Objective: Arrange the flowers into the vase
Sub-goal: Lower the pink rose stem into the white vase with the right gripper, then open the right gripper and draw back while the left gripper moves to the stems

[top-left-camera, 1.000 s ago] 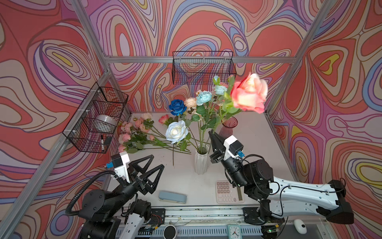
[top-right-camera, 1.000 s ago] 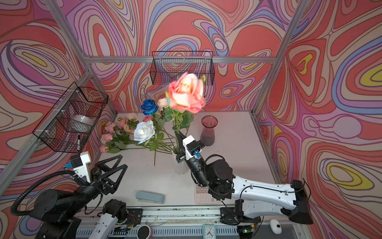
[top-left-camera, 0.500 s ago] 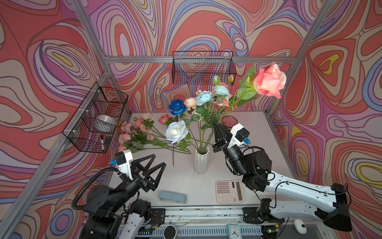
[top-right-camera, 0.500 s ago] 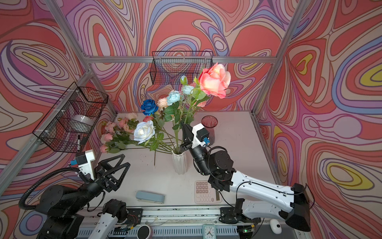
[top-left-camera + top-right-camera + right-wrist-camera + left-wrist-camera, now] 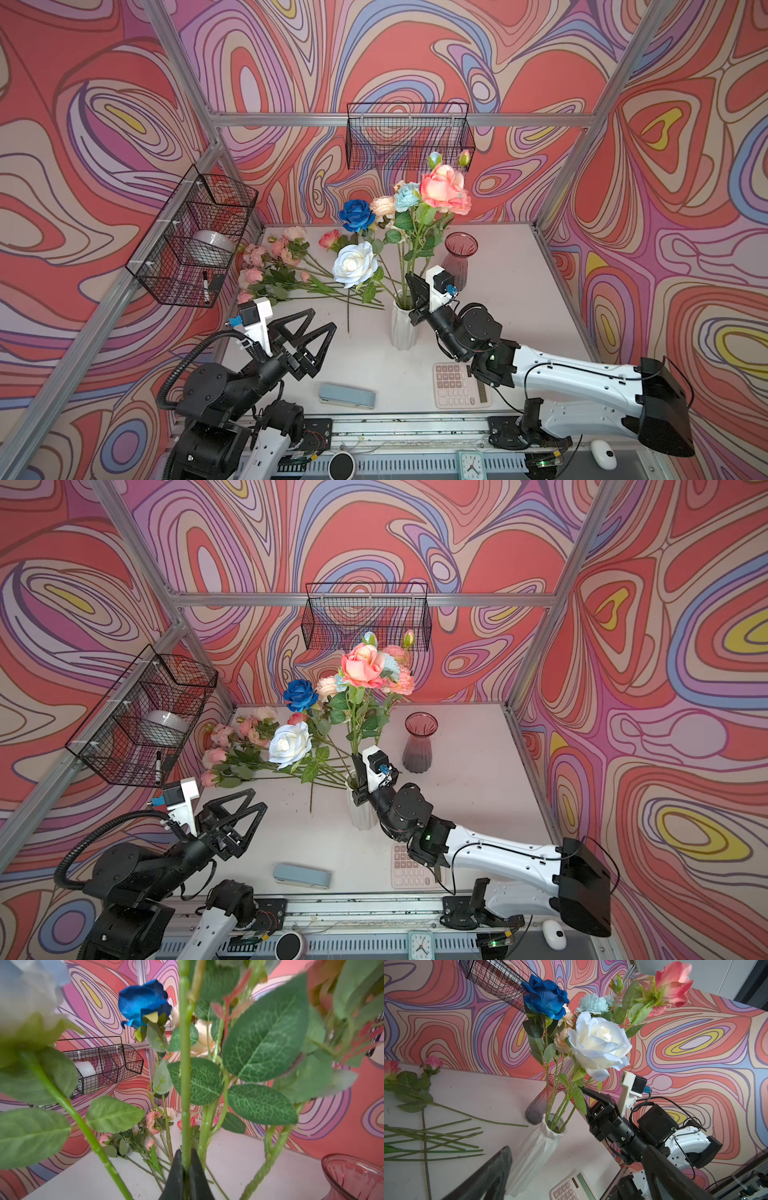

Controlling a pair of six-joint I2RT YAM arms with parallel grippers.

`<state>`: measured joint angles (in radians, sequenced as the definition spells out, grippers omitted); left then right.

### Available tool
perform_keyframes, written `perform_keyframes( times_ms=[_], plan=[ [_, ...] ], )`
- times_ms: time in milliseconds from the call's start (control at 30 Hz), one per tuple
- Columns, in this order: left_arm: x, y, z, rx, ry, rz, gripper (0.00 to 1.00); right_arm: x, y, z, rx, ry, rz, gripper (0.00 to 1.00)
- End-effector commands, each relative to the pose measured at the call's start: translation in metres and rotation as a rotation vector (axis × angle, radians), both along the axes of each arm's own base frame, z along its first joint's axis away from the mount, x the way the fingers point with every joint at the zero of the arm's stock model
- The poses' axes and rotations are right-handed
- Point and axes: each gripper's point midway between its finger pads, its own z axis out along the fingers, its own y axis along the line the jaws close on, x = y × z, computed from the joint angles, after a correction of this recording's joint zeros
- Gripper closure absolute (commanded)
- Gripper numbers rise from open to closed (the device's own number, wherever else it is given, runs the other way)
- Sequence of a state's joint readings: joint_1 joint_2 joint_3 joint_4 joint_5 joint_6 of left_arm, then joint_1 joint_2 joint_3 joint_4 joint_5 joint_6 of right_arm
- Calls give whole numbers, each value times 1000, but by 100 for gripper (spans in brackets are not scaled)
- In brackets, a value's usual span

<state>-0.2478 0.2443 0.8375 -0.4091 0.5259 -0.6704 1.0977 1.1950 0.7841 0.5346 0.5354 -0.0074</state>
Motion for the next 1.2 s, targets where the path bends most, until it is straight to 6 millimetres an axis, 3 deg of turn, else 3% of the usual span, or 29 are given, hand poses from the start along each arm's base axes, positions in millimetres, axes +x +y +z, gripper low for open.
perform_keyframes(
  times_ms=[0,67,233,433,600,867,1033,1167],
  plan=[
    [11,0,-8,4,36,18,1,5,-9,-26,-32,165,-44,94],
    [15,0,-13,10,61,23,1,5,-10,-31,-47,238,-53,89],
    [26,2,-27,21,140,55,1,-2,-11,-37,-83,386,-39,53],
    [41,17,-51,26,282,167,2,-15,-17,-31,-55,452,2,37],
    [62,34,-99,83,504,308,2,-26,-24,-33,-44,493,33,32],
    [97,24,-133,46,575,310,2,-45,-48,-37,-27,488,79,30],
    [126,21,-157,33,630,345,11,-63,-54,-45,-20,474,166,32],
    [155,30,-184,31,688,428,20,-66,-61,-49,-17,466,168,40]
  ],
)
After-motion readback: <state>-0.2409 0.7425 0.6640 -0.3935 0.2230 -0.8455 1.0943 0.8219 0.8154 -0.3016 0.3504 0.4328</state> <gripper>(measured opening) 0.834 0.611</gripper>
